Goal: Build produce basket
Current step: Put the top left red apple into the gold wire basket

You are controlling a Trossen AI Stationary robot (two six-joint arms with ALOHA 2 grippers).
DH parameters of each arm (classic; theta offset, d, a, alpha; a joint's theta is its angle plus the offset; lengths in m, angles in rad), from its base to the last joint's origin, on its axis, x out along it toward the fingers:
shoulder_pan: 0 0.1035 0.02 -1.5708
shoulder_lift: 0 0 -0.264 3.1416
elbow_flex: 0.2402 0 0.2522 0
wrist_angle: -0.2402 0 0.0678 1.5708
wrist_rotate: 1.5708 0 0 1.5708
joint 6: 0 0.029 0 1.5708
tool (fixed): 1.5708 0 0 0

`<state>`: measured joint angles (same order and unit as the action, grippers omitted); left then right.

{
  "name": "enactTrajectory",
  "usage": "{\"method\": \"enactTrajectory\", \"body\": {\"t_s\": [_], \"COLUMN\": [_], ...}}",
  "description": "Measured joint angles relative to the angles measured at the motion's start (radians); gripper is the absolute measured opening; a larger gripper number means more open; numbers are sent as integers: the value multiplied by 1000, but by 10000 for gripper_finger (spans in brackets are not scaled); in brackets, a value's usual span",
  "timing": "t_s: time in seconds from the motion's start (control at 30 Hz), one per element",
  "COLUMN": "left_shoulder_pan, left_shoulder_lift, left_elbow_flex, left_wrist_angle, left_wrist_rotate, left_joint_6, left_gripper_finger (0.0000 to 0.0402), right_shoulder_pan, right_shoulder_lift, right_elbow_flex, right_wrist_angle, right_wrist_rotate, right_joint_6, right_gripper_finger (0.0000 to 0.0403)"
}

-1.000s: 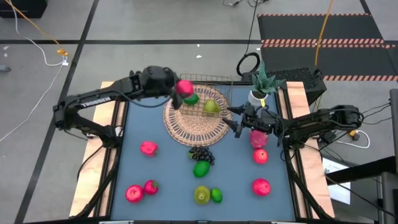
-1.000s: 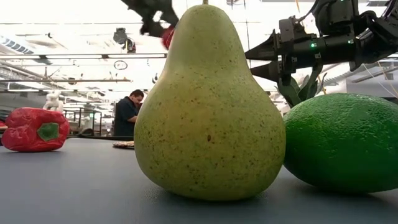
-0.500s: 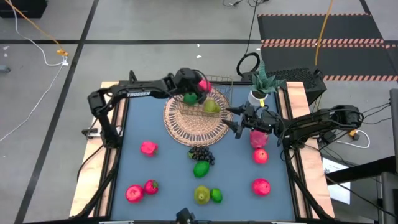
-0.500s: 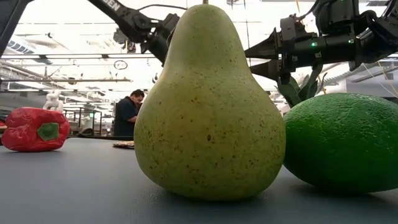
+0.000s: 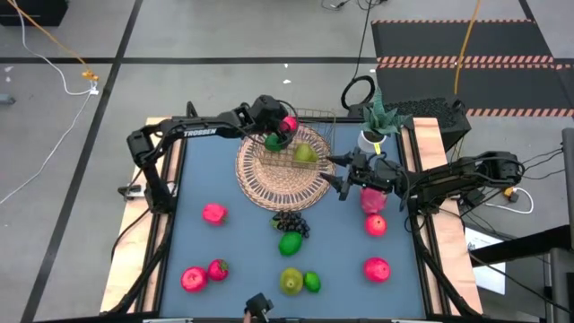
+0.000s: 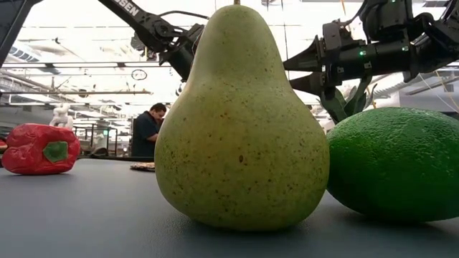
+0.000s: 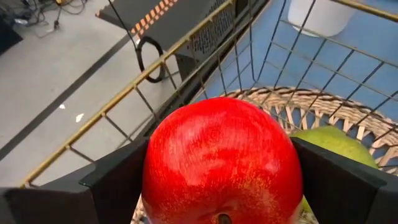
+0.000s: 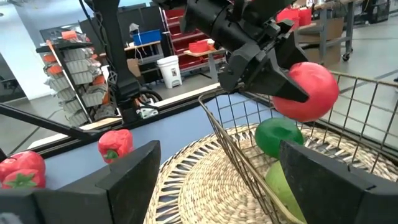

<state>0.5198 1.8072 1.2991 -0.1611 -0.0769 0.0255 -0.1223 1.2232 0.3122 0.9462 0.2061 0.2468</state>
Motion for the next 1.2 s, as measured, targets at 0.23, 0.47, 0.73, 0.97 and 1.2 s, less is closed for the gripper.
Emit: {"method": "enactTrajectory", "body": {"t_s": [0.23,0.47,0.73,0.97,1.2], "left_shoulder_pan": [-4,-3,-13,-9,-10], "left_shoulder_lift": [-7,-7,-7,-7,-7], "left_elbow_flex": [0,0,0,0,0], "left_wrist_angle": [-28,-19,16,-57,-62], "left_wrist_rotate": [-3,-21,-20,9,35], "left_joint_6": [42,58,97,73,62], "left_gripper_finger": [367,368,368,377,391], "right_shoulder_pan": [0,-2,-7,-7,-7], "right_shoulder_lift": [0,0,0,0,0], "right_elbow_flex": [0,0,0,0,0], "right_wrist_angle": [56,97,151,157,165], "right_wrist_rotate": [4,4,2,-1,-1], "right_joint_6": [21,1,-5,-5,-5], "right_gripper_finger": [322,322,322,322,322]}}
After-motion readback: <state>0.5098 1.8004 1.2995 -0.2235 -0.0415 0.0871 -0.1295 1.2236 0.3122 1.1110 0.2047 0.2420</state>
